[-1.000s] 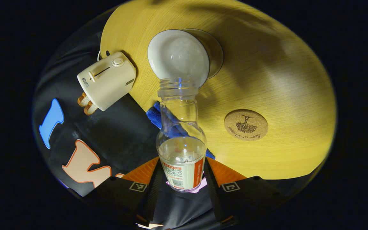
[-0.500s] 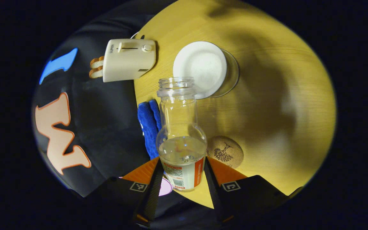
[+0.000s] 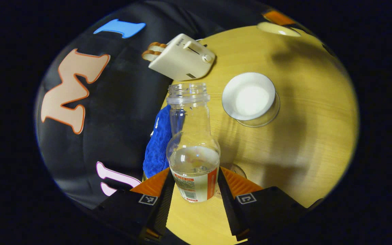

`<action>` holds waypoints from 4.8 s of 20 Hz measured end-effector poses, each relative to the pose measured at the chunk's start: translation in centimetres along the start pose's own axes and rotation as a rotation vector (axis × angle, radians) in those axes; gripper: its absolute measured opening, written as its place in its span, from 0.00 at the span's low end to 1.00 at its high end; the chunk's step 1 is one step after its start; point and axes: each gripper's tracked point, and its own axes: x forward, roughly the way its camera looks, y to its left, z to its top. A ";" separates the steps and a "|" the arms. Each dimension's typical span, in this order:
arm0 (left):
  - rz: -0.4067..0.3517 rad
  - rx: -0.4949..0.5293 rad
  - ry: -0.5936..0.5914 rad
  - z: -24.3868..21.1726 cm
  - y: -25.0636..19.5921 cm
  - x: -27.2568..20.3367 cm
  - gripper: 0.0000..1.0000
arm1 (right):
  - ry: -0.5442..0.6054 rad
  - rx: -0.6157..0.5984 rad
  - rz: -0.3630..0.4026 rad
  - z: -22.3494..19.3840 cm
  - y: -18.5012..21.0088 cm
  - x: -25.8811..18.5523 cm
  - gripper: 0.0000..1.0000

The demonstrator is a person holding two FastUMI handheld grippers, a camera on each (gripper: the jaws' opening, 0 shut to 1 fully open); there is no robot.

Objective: Open the teacup lid with one hand, grasp the water bottle and pour water into the teacup with the other hand; after pouring, place the water bottle on the coaster and then close the teacup lid.

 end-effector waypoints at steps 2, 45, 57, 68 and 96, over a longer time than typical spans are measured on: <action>0.007 -0.105 -0.043 0.2 0.0 0.1 0.69 | 0.005 -0.012 -0.001 0.1 0.4 -0.1 0.29; -0.003 -1.024 -0.373 -3.1 -0.3 0.9 0.94 | 0.119 -0.121 0.017 -0.8 9.3 0.6 0.24; 0.017 -0.946 -0.375 -2.9 -0.3 -1.8 0.95 | 0.085 -0.098 0.068 0.3 11.1 4.4 0.27; 0.081 -0.961 -0.359 -4.5 -0.2 -6.4 0.95 | 0.080 -0.126 0.077 -0.2 11.4 7.9 0.27; 0.179 -0.942 -0.399 -4.9 2.5 -12.5 0.95 | 0.055 -0.149 0.051 -2.1 11.6 9.5 0.82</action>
